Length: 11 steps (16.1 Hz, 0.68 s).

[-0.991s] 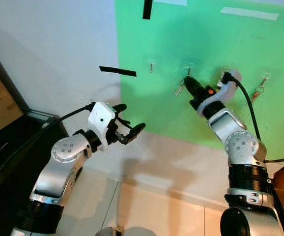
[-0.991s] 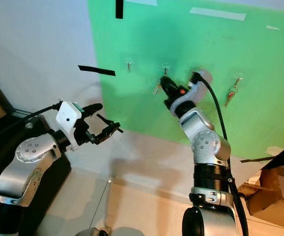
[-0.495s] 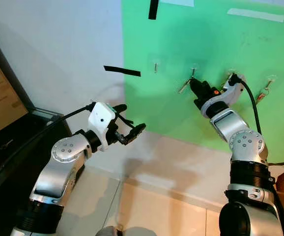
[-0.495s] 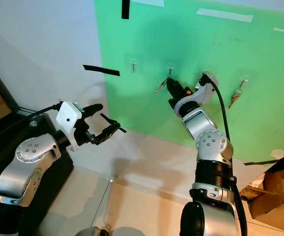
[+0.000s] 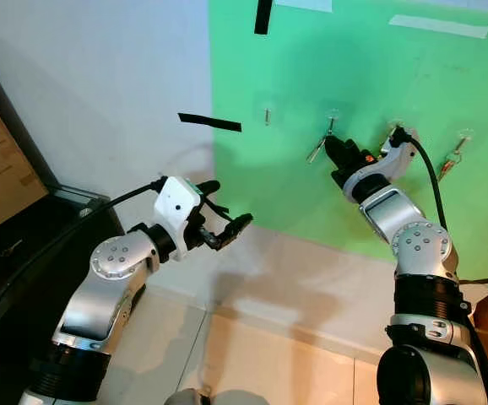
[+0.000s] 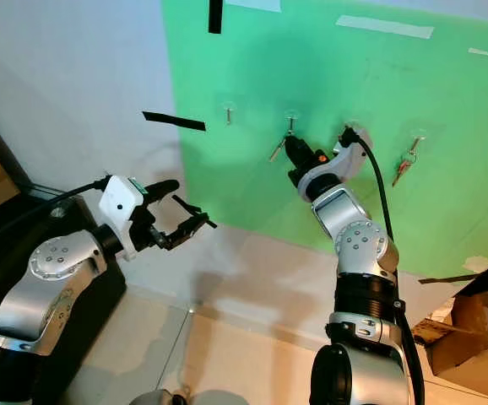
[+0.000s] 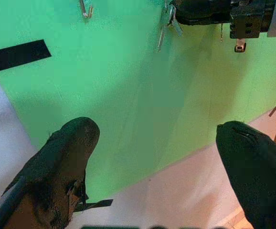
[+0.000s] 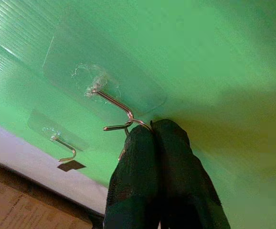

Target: Hang keys on a hook

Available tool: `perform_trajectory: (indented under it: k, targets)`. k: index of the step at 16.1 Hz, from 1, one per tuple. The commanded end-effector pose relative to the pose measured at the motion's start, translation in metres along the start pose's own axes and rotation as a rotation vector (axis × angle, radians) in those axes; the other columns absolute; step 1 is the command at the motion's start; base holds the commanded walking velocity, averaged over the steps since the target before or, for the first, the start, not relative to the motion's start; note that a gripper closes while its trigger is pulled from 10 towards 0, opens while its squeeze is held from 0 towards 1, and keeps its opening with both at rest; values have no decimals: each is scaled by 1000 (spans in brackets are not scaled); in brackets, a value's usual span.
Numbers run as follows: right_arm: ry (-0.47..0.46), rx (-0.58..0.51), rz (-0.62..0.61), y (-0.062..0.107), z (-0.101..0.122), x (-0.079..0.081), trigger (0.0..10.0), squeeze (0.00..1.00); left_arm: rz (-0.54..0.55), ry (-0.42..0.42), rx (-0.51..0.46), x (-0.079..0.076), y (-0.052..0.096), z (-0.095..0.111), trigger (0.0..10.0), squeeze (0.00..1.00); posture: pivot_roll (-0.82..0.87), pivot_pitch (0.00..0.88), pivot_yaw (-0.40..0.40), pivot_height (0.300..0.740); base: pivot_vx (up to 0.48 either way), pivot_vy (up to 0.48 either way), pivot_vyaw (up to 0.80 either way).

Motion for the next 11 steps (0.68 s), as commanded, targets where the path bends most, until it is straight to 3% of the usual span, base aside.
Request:
perform_trajectory:
  k: [1, 2, 3, 5, 6, 11]
  targets:
    - [8, 43, -99, 2, -10, -21, 10000, 0, -5, -24, -13, 1, -1, 6, 10000, 20, -44, 0, 15, 740, 0, 0, 0]
    - [7, 37, -80, 2, -10, -18, 10000, 698, -3, -24, -20, 1, -1, 7, 10000, 24, -44, 0, 14, 740, 0, 0, 0]
    - [12, 32, -73, 2, -9, -17, 10000, 1000, -1, -24, -25, 1, -2, 8, 10000, 20, -44, 0, 14, 740, 0, 0, 0]
    - [29, 22, -75, 3, -7, -18, 10000, 1000, 2, -20, -32, 2, -2, 9, 10000, 24, -46, 0, 16, 740, 0, 0, 0]
    - [90, 9, -79, 5, -6, -20, 10000, 1000, 1, -18, -33, 2, -3, 10, 10000, 24, -47, 0, 17, 740, 0, 0, 0]
    - [77, -55, -16, 17, -1, -19, 10000, 1000, 2, -16, -34, 1, -3, 10, 10000, 16, -49, 0, 20, 740, 0, 0, 0]
Point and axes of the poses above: a point about 5 cm out from each wrist's last joint towards the gripper, its own y axis pointing back from the gripper into the wrist, its own z axis along the axis of the wrist's last joint, x = y × z, the point moved 3 cm from there along -y, pointing out of the wrist towards the gripper, and after that the axes turned 10 degrees about -y, right-handed, at the moved point
